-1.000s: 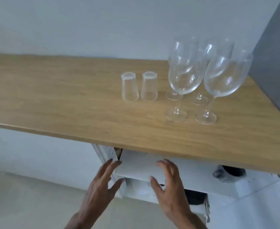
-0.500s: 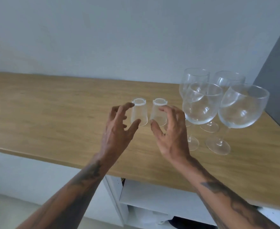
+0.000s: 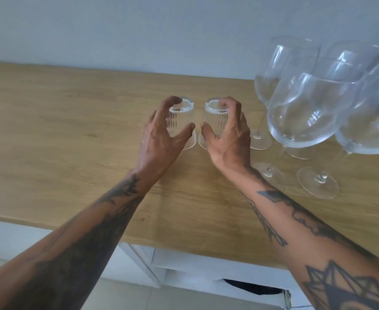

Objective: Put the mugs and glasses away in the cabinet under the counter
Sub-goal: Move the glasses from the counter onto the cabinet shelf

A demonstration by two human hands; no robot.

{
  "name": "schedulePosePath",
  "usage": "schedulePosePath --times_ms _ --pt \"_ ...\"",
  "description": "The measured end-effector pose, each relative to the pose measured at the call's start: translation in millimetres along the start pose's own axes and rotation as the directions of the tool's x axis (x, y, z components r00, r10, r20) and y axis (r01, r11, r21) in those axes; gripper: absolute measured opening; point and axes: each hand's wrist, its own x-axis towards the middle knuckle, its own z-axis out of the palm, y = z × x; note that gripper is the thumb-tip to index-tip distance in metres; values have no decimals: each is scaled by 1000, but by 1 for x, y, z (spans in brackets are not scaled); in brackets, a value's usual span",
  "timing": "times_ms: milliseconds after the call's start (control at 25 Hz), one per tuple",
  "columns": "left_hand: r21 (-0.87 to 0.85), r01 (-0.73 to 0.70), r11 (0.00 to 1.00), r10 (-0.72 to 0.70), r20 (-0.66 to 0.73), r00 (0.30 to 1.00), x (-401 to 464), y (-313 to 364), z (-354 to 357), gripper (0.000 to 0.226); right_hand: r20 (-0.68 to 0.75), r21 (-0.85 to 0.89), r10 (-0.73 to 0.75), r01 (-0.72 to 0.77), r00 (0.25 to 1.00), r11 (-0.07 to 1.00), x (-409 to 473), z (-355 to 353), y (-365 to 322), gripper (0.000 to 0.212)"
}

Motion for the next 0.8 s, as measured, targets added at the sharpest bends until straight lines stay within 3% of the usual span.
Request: schedulePosePath --times_ms 280,560,800 --pt "-39 59 998 -60 -41 997 -41 45 -39 51 13 63 -111 110 994 992 -39 -38 -16 46" --pt "-115 128 985 -142 -128 982 -141 104 -110 53 12 170 -250 245 968 955 -120 -115 -64 48" --pt "-160 163 973 -181 -106 978 -235 101 -133 55 127 251 -251 214 960 944 -200 -151 -57 53"
